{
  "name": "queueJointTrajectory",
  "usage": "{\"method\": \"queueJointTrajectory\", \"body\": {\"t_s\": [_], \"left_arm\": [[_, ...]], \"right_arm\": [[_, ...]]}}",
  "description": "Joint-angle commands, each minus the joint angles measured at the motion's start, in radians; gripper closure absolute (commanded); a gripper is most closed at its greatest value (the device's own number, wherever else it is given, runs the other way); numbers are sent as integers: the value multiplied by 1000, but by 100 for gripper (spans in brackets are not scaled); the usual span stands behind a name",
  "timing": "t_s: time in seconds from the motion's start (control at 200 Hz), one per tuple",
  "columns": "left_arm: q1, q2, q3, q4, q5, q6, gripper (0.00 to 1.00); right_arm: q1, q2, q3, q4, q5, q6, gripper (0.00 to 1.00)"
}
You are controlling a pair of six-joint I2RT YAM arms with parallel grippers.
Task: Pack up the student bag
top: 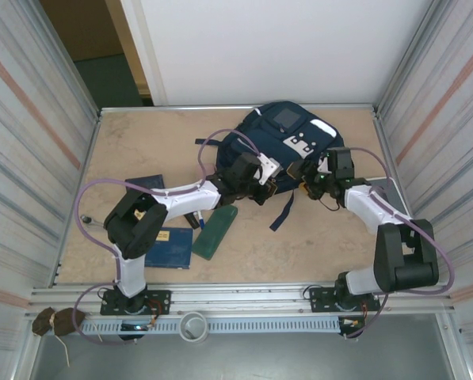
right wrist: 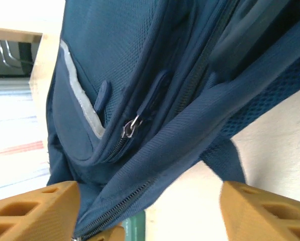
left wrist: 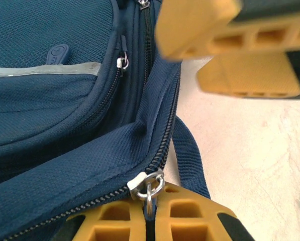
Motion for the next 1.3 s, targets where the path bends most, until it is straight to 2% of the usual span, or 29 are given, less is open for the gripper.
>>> {"method": "queueJointTrajectory", "body": {"t_s": [0.0, 0.045, 0.08, 0.215, 0.366, 0.511, 0.631, 0.782, 0.877, 0.947, 1.092, 1.292], "left_arm": [[-13, -29, 23, 60, 43, -4, 100], [-13, -41, 9, 63, 41, 1, 100], [-12, -52, -2, 61, 36, 12, 100], [13, -103, -54, 33, 15, 47, 100], [80, -162, -138, 17, 28, 70, 100], [126, -176, -167, -7, 38, 94, 100], [131, -172, -139, -26, 81, 89, 100], [131, -184, -98, -19, 197, 57, 100], [131, -187, -72, -34, 236, 56, 100], [131, -178, -50, -50, 252, 55, 100], [131, -175, -28, -57, 285, 37, 100], [137, -195, -16, -50, 327, 28, 100]], "right_arm": [[0, 52, 16, 125, 54, 85, 47], [-6, 64, 33, 107, 74, 61, 65], [-17, 70, 40, 97, 82, 40, 74], [-96, 45, 31, 52, 78, -31, 96], [-191, 14, 34, -2, 25, -113, 100], [-225, 54, 126, -105, -24, -216, 99], [-226, 88, 212, -196, -18, -288, 91], [-201, -8, 231, -280, 96, -429, 66], [-132, -87, 206, -273, 121, -538, 50], [-42, -131, 180, -251, 146, -635, 42], [115, -170, 129, -202, 168, -818, 29], [178, -143, 88, -138, 101, -958, 25]]}}
